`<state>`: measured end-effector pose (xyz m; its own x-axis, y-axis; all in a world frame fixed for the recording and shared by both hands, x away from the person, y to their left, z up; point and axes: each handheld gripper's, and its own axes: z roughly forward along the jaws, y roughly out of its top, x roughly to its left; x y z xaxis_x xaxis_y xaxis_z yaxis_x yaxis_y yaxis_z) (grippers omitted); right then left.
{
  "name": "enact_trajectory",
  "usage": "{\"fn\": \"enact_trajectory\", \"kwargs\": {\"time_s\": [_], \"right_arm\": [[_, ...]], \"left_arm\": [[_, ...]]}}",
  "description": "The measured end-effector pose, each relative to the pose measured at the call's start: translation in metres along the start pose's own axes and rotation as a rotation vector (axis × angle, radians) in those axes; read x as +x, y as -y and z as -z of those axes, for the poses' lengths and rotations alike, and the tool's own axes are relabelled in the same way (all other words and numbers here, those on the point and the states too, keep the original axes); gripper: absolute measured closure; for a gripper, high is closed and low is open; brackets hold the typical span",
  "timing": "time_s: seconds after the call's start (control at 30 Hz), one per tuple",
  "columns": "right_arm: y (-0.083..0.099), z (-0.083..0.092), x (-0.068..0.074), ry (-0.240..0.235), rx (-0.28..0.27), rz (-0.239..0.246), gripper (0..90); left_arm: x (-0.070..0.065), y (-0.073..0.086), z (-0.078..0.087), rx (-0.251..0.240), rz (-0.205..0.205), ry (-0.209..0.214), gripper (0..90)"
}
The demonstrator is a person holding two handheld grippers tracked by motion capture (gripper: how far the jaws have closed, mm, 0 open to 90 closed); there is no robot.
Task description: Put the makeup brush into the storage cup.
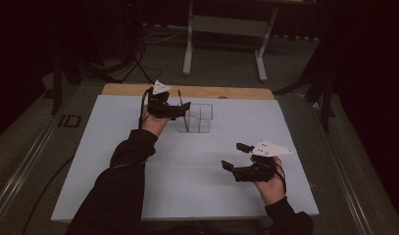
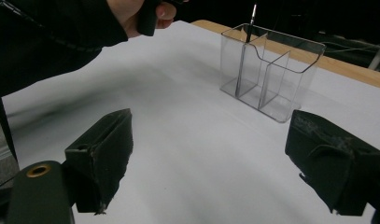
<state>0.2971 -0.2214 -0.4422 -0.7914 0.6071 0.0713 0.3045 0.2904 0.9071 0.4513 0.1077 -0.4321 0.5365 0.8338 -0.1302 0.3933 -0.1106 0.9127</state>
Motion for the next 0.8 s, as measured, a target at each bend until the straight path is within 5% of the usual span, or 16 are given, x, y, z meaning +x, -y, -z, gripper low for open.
{"fn": "enact_trajectory", "kwargs": {"time_s": [0.47,0.63,0.8], "right_arm": [[-0.002,0.005,-0.003,0.013,-0.022,-0.012,14.7],[-0.002,0.01,-0.006,0.027,-0.047,-0.028,14.8],[-0.002,0.011,-0.007,0.033,-0.044,-0.022,14.8]], "left_arm": [[-0.009,-0.008,0.035,-0.035,-0.058,0.046,0.0],[-0.005,-0.006,0.059,-0.043,-0.022,0.141,0.0],[-0.006,-0.002,0.074,-0.065,-0.043,0.158,0.0]]}}
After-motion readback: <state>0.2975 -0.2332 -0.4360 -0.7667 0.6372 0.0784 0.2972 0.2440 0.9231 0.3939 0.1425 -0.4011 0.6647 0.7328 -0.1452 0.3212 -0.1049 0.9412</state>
